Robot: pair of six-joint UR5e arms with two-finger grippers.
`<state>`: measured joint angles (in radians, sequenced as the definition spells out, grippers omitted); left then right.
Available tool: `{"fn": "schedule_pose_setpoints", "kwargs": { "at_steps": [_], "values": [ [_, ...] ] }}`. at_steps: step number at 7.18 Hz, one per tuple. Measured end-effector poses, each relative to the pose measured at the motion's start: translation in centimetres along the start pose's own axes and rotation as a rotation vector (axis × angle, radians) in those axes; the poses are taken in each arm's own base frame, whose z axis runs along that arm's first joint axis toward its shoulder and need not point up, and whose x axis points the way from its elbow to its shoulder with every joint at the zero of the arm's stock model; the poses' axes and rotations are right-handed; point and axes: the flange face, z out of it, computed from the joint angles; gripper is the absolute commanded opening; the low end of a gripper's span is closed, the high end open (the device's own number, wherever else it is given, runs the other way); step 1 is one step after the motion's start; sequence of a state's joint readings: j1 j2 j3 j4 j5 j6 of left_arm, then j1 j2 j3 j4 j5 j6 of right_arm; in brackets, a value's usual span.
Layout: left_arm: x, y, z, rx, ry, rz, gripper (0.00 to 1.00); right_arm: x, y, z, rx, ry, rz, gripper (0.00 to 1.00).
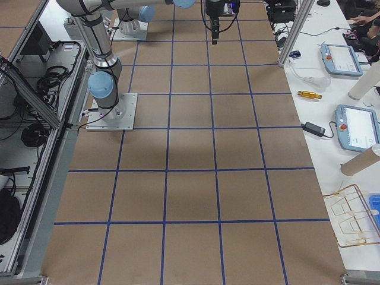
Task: Weigh mango
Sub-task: 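Grasp the red-yellow mango with the left gripper and lift it, then carry the mango with the left gripper over the silver scale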
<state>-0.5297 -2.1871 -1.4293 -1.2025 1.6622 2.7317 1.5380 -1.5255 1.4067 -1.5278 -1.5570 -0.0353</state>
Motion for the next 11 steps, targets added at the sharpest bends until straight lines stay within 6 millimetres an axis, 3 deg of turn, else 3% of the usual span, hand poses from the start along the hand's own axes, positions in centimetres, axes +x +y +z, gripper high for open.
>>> {"fn": "schedule_pose_setpoints", "kwargs": {
  "at_steps": [1,3,5,7,8,11],
  "values": [
    [-3.1,-2.4,-2.2,-0.019,-0.01,0.023,0.0,0.0,0.0,0.0,0.0,0.0,0.0,1.0],
    [-11.4,-9.0,-7.0,-0.044,-0.024,0.01,0.0,0.0,0.0,0.0,0.0,-0.001,0.0,1.0],
    [-17.6,-15.1,-9.1,-0.036,-0.059,-0.038,0.0,0.0,0.0,0.0,0.0,-0.002,0.0,1.0],
    [-21.7,-20.5,-8.7,-0.003,-0.074,-0.102,0.0,0.0,0.0,0.0,0.0,-0.002,0.0,1.0],
    [-23.1,-22.0,-7.8,0.027,-0.079,-0.112,0.0,0.0,0.0,0.0,0.0,-0.002,0.0,1.0],
    [-25.0,-23.3,-5.2,0.078,-0.078,-0.158,0.0,0.0,0.0,0.0,0.0,-0.001,0.0,1.0]
  ]
}}
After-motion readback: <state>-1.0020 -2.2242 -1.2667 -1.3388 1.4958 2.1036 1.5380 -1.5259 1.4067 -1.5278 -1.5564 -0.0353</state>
